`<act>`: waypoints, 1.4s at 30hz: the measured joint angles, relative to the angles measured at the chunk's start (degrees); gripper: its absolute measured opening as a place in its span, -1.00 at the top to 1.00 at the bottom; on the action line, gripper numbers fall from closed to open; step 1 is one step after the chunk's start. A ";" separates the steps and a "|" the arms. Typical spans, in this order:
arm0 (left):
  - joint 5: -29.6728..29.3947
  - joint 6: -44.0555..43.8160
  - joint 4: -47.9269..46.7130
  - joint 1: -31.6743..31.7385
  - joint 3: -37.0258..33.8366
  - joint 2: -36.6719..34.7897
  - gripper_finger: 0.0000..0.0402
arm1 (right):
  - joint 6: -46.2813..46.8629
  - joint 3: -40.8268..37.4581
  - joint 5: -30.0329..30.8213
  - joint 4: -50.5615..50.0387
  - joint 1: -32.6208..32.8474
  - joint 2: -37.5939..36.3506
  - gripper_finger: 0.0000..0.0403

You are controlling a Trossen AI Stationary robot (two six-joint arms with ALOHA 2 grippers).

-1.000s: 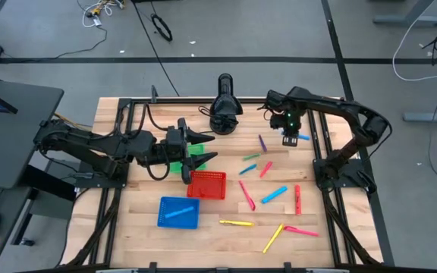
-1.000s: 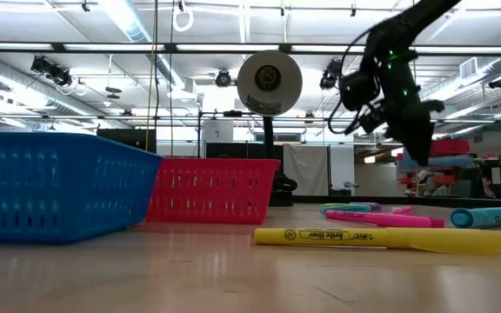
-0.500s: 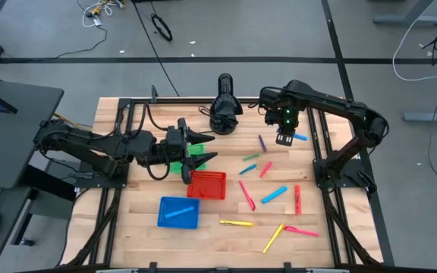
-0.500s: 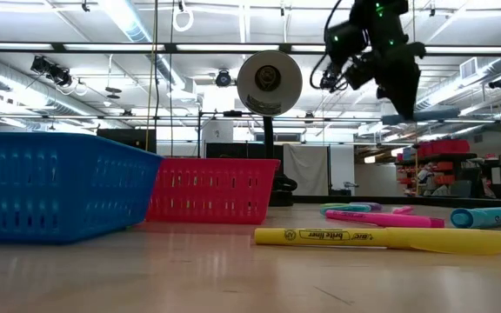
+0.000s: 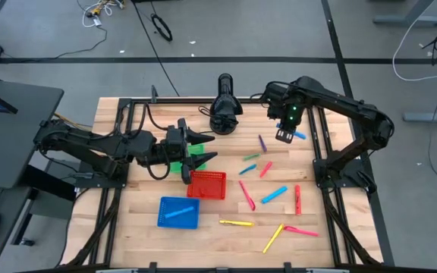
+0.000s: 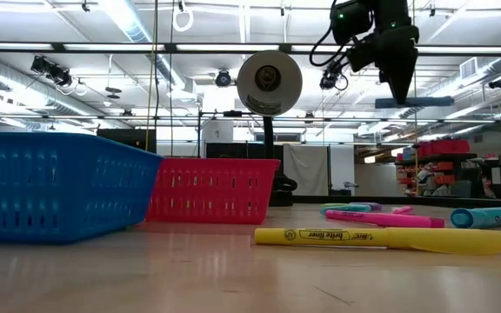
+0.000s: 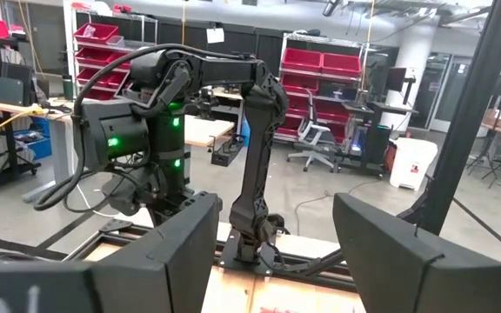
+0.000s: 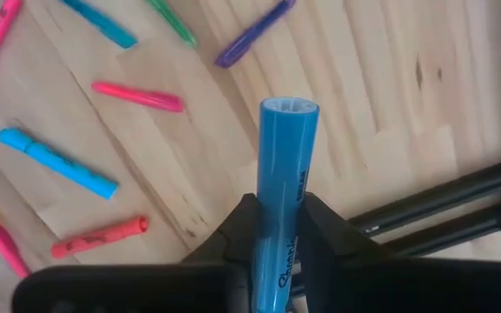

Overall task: Pick & Place Markers
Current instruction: Put the top blue highlighter pen into the blue bin

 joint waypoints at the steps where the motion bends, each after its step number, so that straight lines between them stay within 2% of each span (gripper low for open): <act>1: 0.00 -0.02 0.02 0.00 0.00 0.00 -0.16 | 0.39 0.00 -0.47 0.00 0.24 -0.05 0.77; 8: 0.00 0.00 0.00 0.00 0.00 0.00 -0.16 | 2.30 2.47 -1.48 -0.03 4.93 -2.28 0.77; 17: 0.00 0.02 -0.05 0.00 0.00 0.00 -0.16 | 7.19 14.29 -2.64 1.71 11.31 -4.35 0.77; 26: 0.00 0.00 -0.05 0.00 0.00 0.00 -0.16 | 9.35 22.30 -3.38 15.74 17.97 -4.34 0.77; 42: -0.02 -0.02 0.15 0.00 0.00 0.00 -0.16 | 8.86 22.82 -3.25 40.38 27.02 -4.26 0.77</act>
